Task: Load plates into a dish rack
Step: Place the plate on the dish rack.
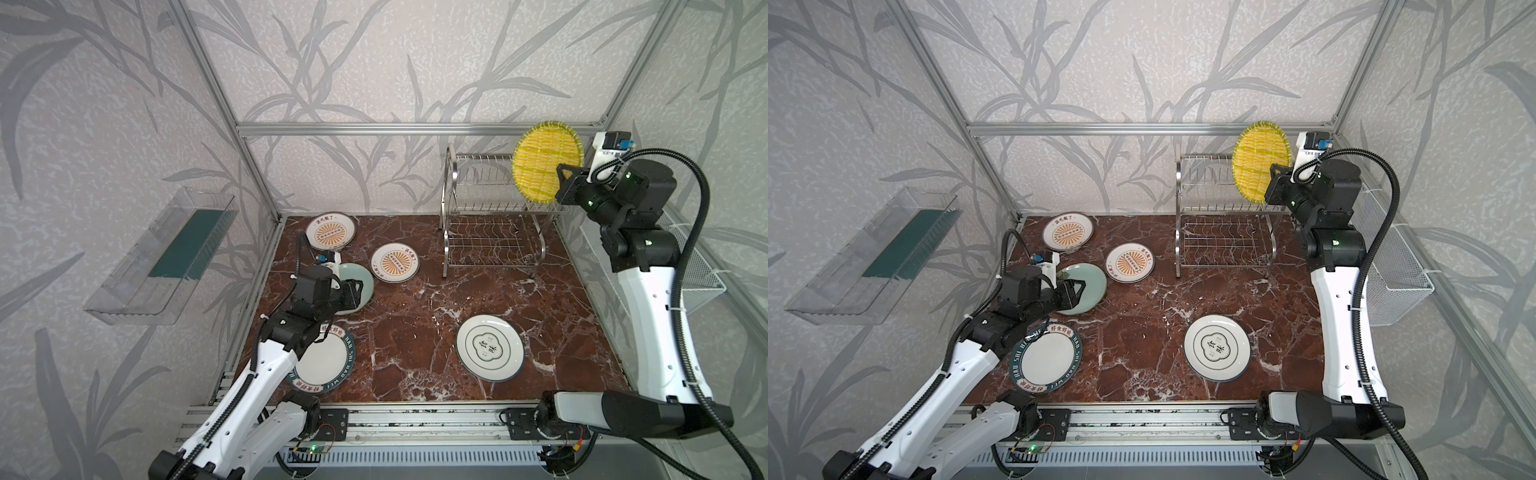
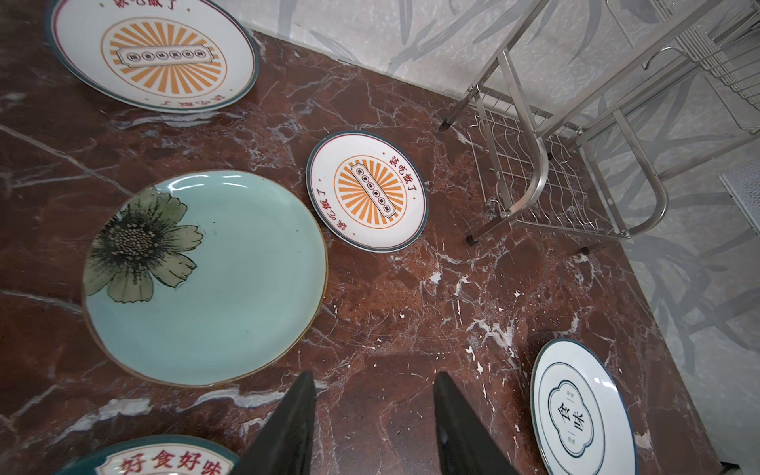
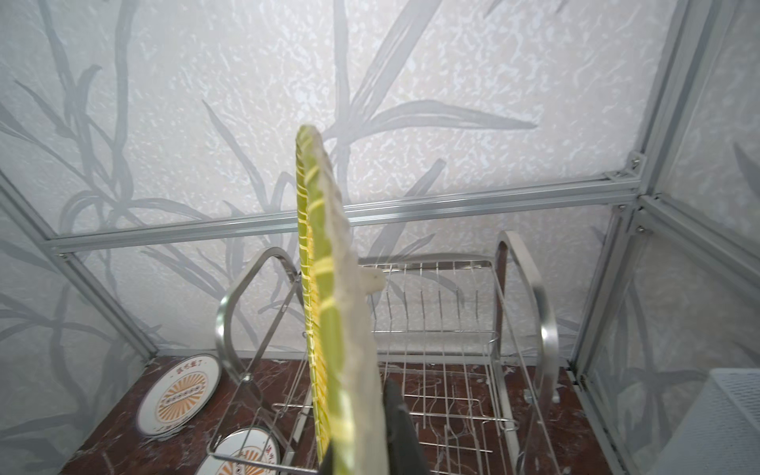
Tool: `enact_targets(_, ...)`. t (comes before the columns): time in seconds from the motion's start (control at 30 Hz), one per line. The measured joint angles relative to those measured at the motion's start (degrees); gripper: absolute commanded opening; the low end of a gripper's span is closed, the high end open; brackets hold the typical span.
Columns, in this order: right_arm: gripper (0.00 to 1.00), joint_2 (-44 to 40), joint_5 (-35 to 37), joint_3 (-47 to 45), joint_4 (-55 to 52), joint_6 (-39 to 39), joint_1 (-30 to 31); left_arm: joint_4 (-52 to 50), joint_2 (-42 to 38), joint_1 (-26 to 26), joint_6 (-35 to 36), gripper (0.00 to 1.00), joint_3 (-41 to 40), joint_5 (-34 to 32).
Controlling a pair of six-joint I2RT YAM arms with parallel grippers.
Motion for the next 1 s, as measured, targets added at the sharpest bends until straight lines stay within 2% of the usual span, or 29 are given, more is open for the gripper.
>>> enact_targets(0.23, 0.0, 7.5, 8.0, 6.3, -3.8, -6.5, 0.0, -7.1, 2.0, 0.0, 4.6, 0.46, 10.8, -0.4)
enact_targets(0.37, 0.0, 10.7, 11.3, 7.7, -5.2, -9.1, 0.0, -7.5, 3.9, 0.0, 6.8, 0.46, 13.5, 0.3)
enact_targets(0.6, 0.0, 14.9, 16.4, 10.5, -6.5, -12.3, 0.1, -6.8, 5.2, 0.0, 7.1, 0.46, 12.9, 0.8)
enact_targets(1.0, 0.0, 26.3, 22.5, 22.6, -7.6, -15.6, 1.7, -6.9, 4.3, 0.0, 7.1, 0.45, 9.2, -0.2)
